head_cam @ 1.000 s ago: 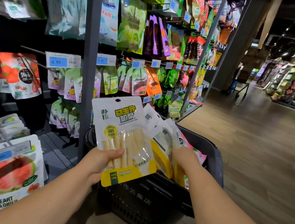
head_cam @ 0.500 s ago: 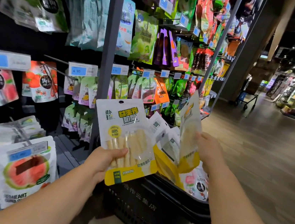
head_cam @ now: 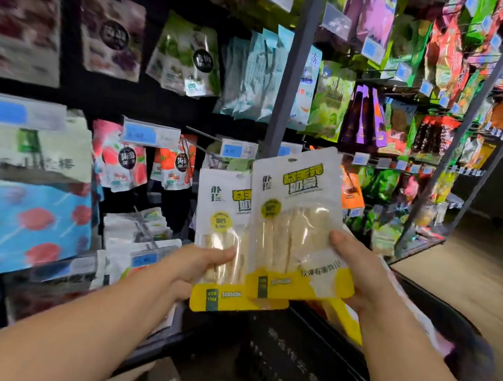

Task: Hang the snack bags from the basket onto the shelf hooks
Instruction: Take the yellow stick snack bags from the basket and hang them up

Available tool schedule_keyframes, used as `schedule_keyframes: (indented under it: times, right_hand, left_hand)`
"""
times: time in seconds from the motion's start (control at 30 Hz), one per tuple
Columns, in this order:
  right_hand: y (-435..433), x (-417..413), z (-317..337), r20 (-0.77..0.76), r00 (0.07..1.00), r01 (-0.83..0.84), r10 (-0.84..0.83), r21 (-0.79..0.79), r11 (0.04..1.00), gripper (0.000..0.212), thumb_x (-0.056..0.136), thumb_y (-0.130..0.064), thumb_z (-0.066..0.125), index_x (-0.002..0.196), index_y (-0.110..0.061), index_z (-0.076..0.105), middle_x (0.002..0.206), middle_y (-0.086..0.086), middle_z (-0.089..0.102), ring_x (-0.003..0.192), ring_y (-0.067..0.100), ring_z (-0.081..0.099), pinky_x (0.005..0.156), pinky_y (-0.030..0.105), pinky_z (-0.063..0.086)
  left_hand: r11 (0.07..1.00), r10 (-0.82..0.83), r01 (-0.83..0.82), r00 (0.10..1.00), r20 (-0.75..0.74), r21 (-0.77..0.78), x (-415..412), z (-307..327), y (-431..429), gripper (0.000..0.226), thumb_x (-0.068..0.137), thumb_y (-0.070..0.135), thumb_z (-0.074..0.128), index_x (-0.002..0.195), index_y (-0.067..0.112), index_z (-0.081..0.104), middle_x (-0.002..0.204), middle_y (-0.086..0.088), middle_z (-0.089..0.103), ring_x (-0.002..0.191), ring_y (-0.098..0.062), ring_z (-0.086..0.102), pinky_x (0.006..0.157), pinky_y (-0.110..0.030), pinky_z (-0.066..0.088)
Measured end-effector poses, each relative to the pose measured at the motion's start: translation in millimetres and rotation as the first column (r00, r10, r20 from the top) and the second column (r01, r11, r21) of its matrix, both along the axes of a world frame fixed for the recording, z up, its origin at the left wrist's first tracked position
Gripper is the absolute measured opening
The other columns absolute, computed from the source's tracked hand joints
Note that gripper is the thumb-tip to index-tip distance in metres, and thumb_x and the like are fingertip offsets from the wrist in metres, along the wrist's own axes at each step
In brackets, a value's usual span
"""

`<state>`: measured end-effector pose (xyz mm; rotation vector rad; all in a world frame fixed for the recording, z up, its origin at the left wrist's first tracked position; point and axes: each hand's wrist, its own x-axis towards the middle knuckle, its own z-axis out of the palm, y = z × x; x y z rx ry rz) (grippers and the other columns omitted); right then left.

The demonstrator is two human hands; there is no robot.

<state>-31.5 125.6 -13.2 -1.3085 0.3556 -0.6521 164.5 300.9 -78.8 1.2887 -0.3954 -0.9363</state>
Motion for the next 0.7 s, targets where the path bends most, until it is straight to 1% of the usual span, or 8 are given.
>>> schedule_keyframes:
  times: [0.07,0.17,0.27,0.33,0.4,0.5,0.63,0.7]
  right_hand:
    - [13,22,-5,-0.015,0.999,-0.045,0.045,0.014,0.999,0.031,0.1,-0.023,0.044,0.121,-0.007,0.061,0.098,0.013,0.075,0.084,0.027,0.073,0.066,0.038,0.061]
    - [36,55,-10,-0.05,0.99,-0.13,0.13,-0.004,0.991,0.027,0.104,-0.021,0.041,0.112,-0.007,0.062,0.087,0.011,0.077,0.075,0.023,0.074,0.062,0.034,0.061]
    - [63,88,-15,-0.08,0.964,-0.256,0.253,-0.037,0.966,0.028,0.099,-0.027,0.045,0.111,-0.01,0.063,0.09,0.009,0.077,0.079,0.021,0.074,0.069,0.036,0.061]
    - [80,108,-19,-0.102,0.948,-0.31,0.301,-0.089,0.947,0.024,0.099,-0.029,0.05,0.109,-0.012,0.064,0.09,0.006,0.077,0.08,0.019,0.074,0.071,0.036,0.06]
    - [94,128,-24,-0.175,0.94,-0.322,0.293,-0.172,0.931,0.029,0.092,-0.042,0.057,0.107,-0.018,0.066,0.097,0.008,0.076,0.091,0.025,0.073,0.084,0.044,0.059]
    - [110,159,-34,-0.298,0.905,-0.397,0.302,-0.342,0.852,0.041,0.075,-0.063,0.055,0.098,-0.032,0.07,0.107,0.006,0.073,0.104,0.03,0.068,0.099,0.058,0.048]
    - [147,189,-47,-0.296,0.861,-0.483,0.413,-0.227,0.845,0.03,0.093,-0.037,0.062,0.116,-0.019,0.067,0.104,-0.001,0.076,0.1,0.019,0.072,0.093,0.043,0.054]
    - [165,201,-56,-0.286,0.837,-0.53,0.466,-0.217,0.819,0.041,0.088,-0.039,0.066,0.123,-0.018,0.064,0.113,0.001,0.074,0.109,0.022,0.068,0.1,0.046,0.049]
  left_hand:
    - [0.999,0.045,-0.045,0.999,-0.01,-0.03,1,12,22,0.057,0.051,0.024,0.092,0.1,0.001,0.073,0.115,-0.018,0.07,0.117,-0.037,0.061,0.106,-0.055,0.043]
    - [0.993,0.115,-0.115,0.993,0.003,-0.039,15,14,52,0.067,0.045,0.031,0.093,0.103,0.004,0.072,0.114,-0.017,0.071,0.118,-0.037,0.061,0.108,-0.056,0.041]
    - [0.984,0.176,-0.176,0.984,0.012,-0.005,35,9,83,0.071,0.04,0.035,0.096,0.102,0.007,0.074,0.111,-0.014,0.073,0.117,-0.035,0.061,0.109,-0.055,0.04]
    - [0.974,0.221,-0.223,0.973,0.06,0.042,48,8,106,0.091,0.024,0.048,0.1,0.102,0.007,0.076,0.114,-0.013,0.072,0.12,-0.033,0.059,0.11,-0.053,0.039]
    - [0.96,0.27,-0.275,0.959,0.089,0.047,60,7,130,0.095,0.026,0.047,0.098,0.106,0.002,0.072,0.114,-0.013,0.07,0.116,-0.031,0.06,0.11,-0.051,0.04]
    - [0.93,0.364,-0.368,0.925,0.111,0.016,68,8,162,0.073,0.041,0.032,0.092,0.103,0.0,0.07,0.1,-0.015,0.073,0.098,-0.029,0.066,0.104,-0.051,0.046]
    - [0.91,0.405,-0.415,0.895,0.186,0.018,79,2,198,0.048,0.064,0.02,0.088,0.106,0.002,0.072,0.101,-0.007,0.076,0.1,-0.023,0.071,0.082,-0.03,0.057]
    - [0.9,0.428,-0.436,0.883,0.193,0.0,80,2,216,0.029,0.079,0.005,0.076,0.107,0.002,0.071,0.103,-0.006,0.076,0.1,-0.016,0.071,0.081,-0.025,0.055]
